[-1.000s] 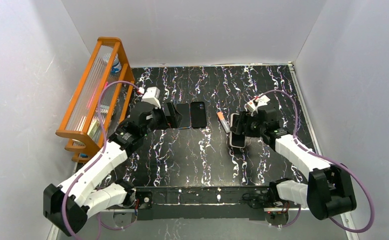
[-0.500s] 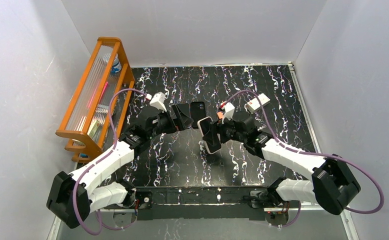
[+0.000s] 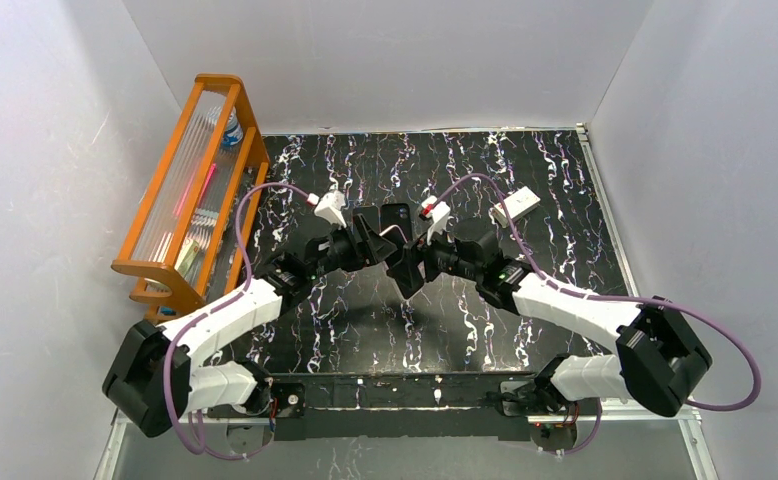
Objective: Take the phone out of the phone case
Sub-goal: Pick up the phone at the center of the board.
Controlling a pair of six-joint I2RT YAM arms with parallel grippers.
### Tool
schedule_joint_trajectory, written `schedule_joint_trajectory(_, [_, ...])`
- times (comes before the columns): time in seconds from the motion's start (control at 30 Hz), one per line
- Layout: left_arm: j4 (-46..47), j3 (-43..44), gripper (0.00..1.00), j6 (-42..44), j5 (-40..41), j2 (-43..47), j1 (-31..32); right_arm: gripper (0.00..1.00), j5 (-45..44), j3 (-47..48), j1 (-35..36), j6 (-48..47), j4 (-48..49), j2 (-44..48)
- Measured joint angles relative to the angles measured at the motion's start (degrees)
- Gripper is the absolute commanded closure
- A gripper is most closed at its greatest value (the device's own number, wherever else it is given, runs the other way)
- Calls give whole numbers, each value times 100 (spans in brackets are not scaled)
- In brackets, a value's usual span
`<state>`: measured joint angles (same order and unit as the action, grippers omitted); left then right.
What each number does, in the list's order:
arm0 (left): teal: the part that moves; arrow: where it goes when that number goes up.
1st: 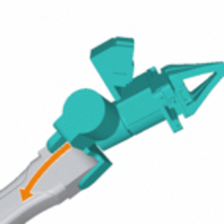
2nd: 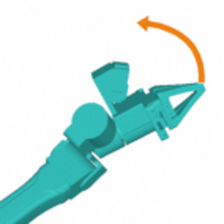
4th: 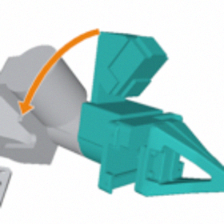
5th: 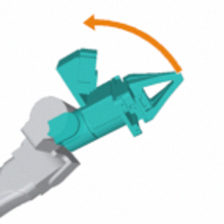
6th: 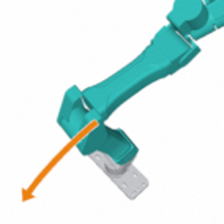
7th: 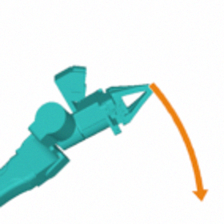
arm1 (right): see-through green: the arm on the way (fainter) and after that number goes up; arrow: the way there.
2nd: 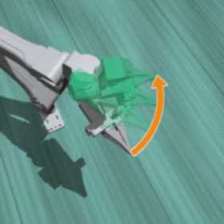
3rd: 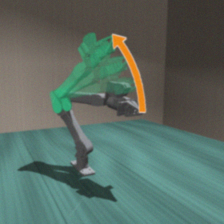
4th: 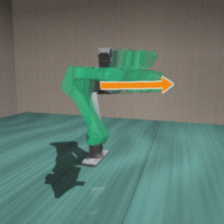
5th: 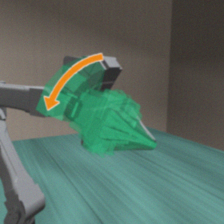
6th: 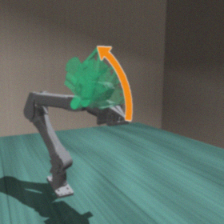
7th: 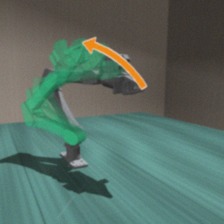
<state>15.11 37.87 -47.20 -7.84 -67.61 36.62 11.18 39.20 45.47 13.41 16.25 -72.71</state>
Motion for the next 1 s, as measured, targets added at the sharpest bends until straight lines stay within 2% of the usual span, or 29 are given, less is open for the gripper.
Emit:
schedule_joint_trajectory(0.2, [223, -7, 57, -138, -103, -219, 101, 99, 120, 111, -2, -79, 238, -192])
schedule_joint_trajectory(0.33, [468, -85, 78, -323, -208, -247, 107, 97, 162, 188, 0, -140, 321, -345])
schedule_joint_trajectory(0.4, [610, -149, 89, -411, -234, -247, 109, 87, 133, 190, -2, -140, 391, -374])
schedule_joint_trajectory(0.47, [728, -236, 100, -505, -192, -247, 79, 69, 59, 190, -2, -131, 468, -374])
schedule_joint_trajectory(0.6, [1113, -411, 100, -776, -184, -221, -24, 43, -70, 190, -7, -26, 531, -326])
schedule_joint_trajectory(0.77, [1574, -525, 100, -1176, -179, -168, -26, 21, 37, 35, -166, 181, 619, 37])
schedule_joint_trajectory(1.0, [1875, -625, 100, -1410, 313, -129, -192, 8, 13, -376, -992, 1314, 855, 1003])
